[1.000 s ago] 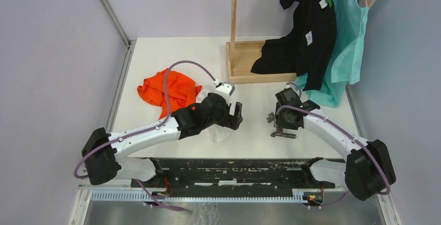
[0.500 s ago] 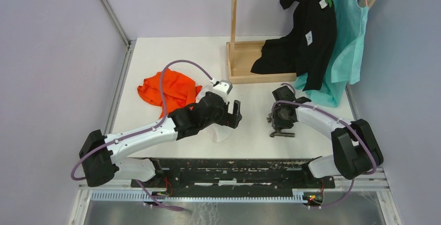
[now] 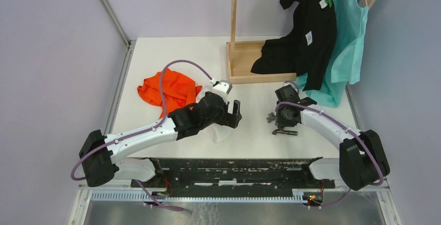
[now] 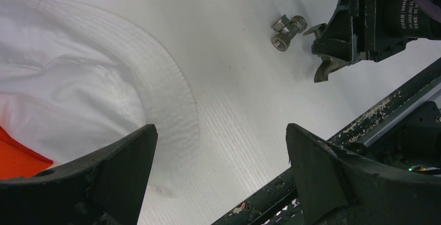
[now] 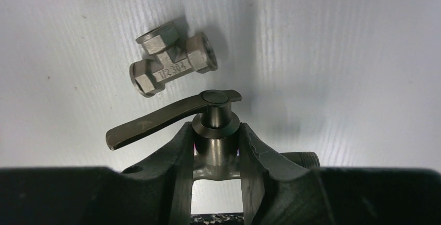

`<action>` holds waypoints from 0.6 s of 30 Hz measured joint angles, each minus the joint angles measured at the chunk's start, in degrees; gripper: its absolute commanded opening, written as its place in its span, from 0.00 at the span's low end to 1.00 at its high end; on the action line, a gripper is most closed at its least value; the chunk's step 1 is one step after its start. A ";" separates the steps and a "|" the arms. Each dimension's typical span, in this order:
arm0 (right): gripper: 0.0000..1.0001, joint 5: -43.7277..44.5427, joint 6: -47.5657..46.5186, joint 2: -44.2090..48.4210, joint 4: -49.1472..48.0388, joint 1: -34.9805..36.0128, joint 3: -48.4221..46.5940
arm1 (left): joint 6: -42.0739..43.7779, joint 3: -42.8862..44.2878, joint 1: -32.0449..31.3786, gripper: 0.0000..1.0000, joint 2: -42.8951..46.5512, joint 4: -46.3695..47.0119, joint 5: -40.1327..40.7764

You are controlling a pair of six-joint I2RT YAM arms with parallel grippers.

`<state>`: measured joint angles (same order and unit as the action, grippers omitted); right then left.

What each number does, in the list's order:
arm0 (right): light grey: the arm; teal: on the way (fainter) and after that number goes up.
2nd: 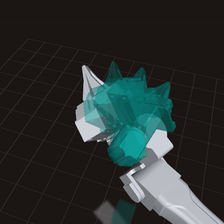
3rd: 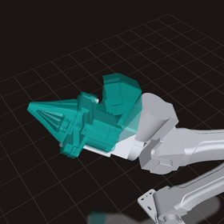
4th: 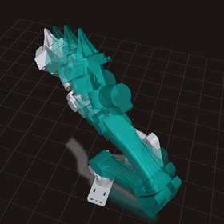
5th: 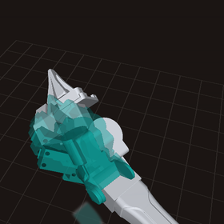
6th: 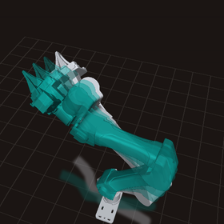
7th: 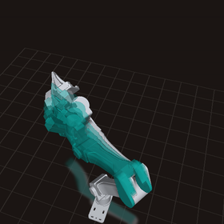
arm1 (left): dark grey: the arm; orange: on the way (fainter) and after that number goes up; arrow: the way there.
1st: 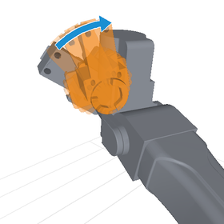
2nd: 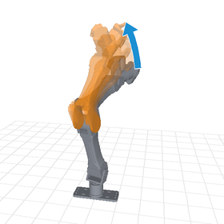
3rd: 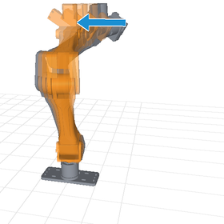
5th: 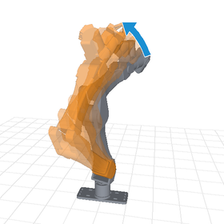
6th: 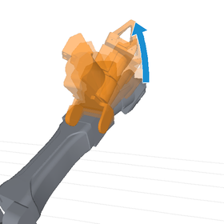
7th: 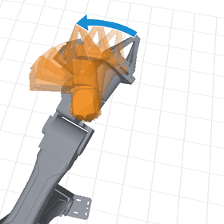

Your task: Install the water faucets

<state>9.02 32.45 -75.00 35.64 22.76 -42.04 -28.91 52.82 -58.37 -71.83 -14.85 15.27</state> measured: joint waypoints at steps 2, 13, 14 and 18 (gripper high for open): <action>0.20 1.86 0.02 0.31 1.25 -0.07 -0.66 | 0.00 0.00 0.00 0.99 -0.02 -0.02 0.28; 0.35 3.52 16.74 0.07 2.56 -12.74 1.70 | 0.00 0.00 0.00 0.99 -0.07 -0.13 1.18; 0.40 3.54 18.99 0.07 2.56 -12.92 2.08 | 0.00 0.00 0.00 0.99 -0.07 -0.13 1.18; 0.62 3.04 27.98 -0.48 1.38 -13.00 2.21 | 0.00 0.00 0.00 0.99 -0.07 -0.22 1.16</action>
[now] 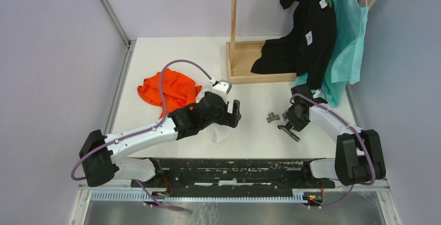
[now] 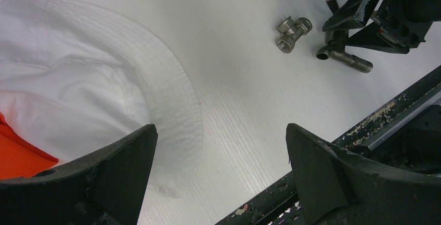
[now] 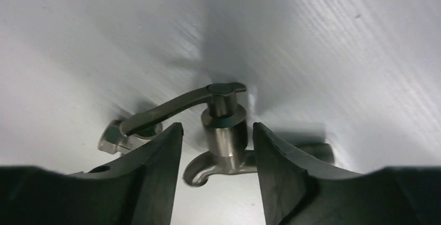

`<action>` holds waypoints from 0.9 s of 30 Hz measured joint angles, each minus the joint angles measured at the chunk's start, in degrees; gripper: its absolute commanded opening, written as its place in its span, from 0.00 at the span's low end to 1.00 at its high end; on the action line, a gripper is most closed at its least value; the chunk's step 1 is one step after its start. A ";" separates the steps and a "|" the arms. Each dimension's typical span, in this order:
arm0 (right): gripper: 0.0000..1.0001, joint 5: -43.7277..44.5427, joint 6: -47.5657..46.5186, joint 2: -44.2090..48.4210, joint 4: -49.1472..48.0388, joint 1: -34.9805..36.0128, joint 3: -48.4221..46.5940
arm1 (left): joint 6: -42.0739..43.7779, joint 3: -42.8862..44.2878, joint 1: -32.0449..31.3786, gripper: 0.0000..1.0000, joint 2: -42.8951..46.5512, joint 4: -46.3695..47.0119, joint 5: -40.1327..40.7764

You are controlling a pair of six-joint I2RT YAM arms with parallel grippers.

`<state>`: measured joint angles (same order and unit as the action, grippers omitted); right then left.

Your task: Install the water faucets

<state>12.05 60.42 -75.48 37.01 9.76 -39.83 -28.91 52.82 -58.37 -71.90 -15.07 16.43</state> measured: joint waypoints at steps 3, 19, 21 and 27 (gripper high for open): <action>0.68 -2.47 3.61 -1.18 -1.73 -0.02 -0.11 | 0.00 0.00 0.00 0.99 0.00 -0.07 0.00; 0.79 -4.74 -11.76 13.75 2.75 -0.02 0.35 | 0.02 -0.61 0.00 0.99 -0.13 -0.72 -0.48; 0.84 -5.33 -13.20 14.47 2.75 -0.02 1.29 | 0.02 -0.61 0.00 0.99 -0.37 -0.72 -0.52; 0.87 -9.22 -18.18 10.97 2.12 -0.02 3.98 | 0.02 -0.61 0.00 0.99 -0.61 -0.81 -1.77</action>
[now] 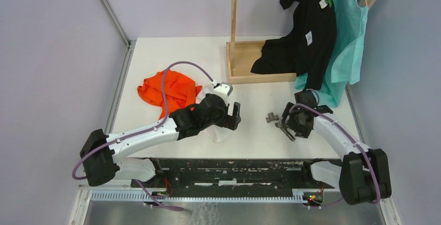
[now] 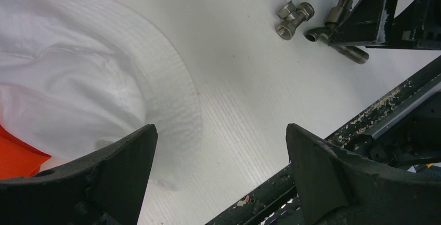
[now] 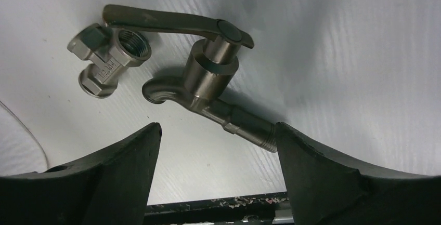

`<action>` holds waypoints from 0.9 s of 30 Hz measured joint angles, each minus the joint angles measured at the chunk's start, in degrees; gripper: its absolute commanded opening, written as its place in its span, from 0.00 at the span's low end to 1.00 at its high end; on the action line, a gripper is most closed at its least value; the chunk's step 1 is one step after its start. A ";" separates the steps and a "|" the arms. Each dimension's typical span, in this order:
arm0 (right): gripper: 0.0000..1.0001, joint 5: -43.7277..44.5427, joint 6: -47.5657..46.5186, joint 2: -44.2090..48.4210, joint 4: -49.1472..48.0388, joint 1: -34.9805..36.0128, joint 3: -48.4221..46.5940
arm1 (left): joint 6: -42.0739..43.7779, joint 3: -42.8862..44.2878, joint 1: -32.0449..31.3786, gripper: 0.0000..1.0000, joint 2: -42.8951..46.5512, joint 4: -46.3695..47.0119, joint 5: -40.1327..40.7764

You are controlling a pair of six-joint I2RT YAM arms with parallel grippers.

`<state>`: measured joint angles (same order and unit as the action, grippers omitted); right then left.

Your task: Install the water faucets

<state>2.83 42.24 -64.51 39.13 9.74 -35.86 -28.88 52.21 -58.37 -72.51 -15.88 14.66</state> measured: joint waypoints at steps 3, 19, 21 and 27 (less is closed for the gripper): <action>0.88 -3.96 -2.08 -3.21 -1.84 0.00 0.66 | 0.00 0.00 0.00 0.99 0.00 -0.07 -0.13; 0.88 -18.01 3.52 1.55 -9.25 10.84 2.12 | 0.00 0.33 0.00 0.99 -0.31 -0.22 -0.42; 0.88 -13.44 1.42 3.67 -6.29 10.88 -0.96 | 0.00 0.52 0.00 0.99 -0.57 -0.07 -1.66; 0.85 2.12 -4.17 13.44 0.33 8.70 -4.66 | -0.15 1.73 0.00 1.00 -4.57 1.68 -9.20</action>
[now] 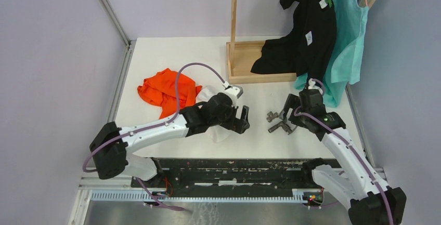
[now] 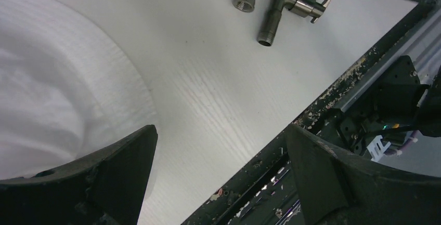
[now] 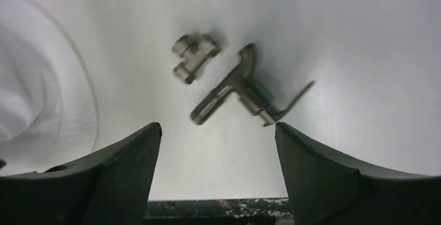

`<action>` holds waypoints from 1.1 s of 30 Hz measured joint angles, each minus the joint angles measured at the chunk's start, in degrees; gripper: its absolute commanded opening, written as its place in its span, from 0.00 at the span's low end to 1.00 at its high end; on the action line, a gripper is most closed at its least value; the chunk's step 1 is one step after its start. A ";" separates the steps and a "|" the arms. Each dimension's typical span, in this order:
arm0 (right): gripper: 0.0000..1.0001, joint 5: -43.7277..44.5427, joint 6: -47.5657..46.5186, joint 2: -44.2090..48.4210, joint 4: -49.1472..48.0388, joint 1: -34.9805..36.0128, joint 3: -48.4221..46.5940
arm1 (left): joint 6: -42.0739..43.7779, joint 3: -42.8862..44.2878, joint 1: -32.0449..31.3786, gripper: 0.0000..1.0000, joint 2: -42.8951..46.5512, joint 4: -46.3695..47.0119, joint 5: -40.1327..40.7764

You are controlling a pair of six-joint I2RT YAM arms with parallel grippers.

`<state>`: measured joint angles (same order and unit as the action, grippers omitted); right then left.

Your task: Install the water faucets

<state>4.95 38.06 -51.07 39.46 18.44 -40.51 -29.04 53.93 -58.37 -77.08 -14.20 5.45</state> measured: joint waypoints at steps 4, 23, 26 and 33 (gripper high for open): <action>0.73 3.13 -1.57 -0.61 2.45 -8.22 0.15 | -0.70 2.29 -0.13 0.95 -6.01 1.55 -5.11; 0.35 -1.53 -0.44 -7.87 -2.67 -16.61 4.59 | -8.31 16.24 -3.56 0.52 -30.34 6.47 -7.15; 0.34 -2.62 -0.11 -7.17 -2.95 -16.63 4.59 | -8.52 21.73 -2.54 0.62 -33.24 4.79 -5.92; 0.35 -5.01 0.90 -5.53 -3.50 -16.61 4.59 | -7.82 32.68 -0.09 0.65 -39.95 1.84 -3.96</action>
<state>-0.05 38.96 -56.60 35.97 1.83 -35.92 -36.86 86.61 -58.46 -117.03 -12.36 1.50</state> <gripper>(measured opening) 0.344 0.661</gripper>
